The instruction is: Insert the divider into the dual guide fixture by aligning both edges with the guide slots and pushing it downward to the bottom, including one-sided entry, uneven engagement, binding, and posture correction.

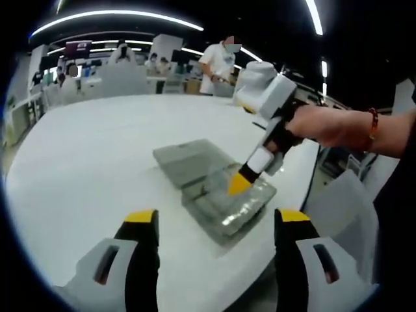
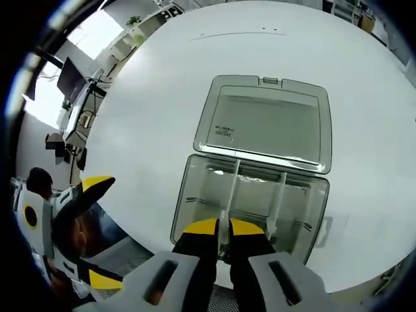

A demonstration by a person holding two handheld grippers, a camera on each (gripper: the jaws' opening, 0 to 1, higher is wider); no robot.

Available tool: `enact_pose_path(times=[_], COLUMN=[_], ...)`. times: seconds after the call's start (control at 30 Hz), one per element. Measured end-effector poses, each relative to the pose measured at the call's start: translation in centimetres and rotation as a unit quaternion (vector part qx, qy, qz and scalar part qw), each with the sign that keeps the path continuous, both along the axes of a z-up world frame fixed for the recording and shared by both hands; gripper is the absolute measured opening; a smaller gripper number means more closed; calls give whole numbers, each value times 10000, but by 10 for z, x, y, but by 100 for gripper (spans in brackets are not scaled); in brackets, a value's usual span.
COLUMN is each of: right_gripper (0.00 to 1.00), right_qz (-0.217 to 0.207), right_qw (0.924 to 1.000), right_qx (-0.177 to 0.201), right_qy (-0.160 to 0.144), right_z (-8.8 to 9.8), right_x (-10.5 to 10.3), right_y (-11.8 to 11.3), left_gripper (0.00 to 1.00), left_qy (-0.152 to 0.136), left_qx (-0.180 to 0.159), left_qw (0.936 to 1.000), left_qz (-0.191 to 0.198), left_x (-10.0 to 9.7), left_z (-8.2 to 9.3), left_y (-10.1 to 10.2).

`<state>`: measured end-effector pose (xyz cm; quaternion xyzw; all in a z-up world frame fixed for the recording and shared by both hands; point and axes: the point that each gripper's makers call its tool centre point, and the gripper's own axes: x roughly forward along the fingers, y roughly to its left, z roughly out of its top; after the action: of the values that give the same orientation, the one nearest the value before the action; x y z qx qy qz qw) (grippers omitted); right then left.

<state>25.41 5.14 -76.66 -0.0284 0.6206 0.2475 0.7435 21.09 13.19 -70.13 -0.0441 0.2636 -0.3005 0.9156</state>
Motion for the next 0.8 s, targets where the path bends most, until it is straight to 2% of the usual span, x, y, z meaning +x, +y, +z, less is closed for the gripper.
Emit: enact_pose_path(times=[0.8], right_gripper=[0], right_qz=[112], right_qw=[9999], right_qx=[-48], right_qy=[-8], right_z=[-1], right_x=[-2], right_y=[0], left_gripper=[71], left_qy=[21], left_qx=[-24], left_qw=[10000], left_qz=[42], left_x=[-1], left_z=[-1], left_y=[2])
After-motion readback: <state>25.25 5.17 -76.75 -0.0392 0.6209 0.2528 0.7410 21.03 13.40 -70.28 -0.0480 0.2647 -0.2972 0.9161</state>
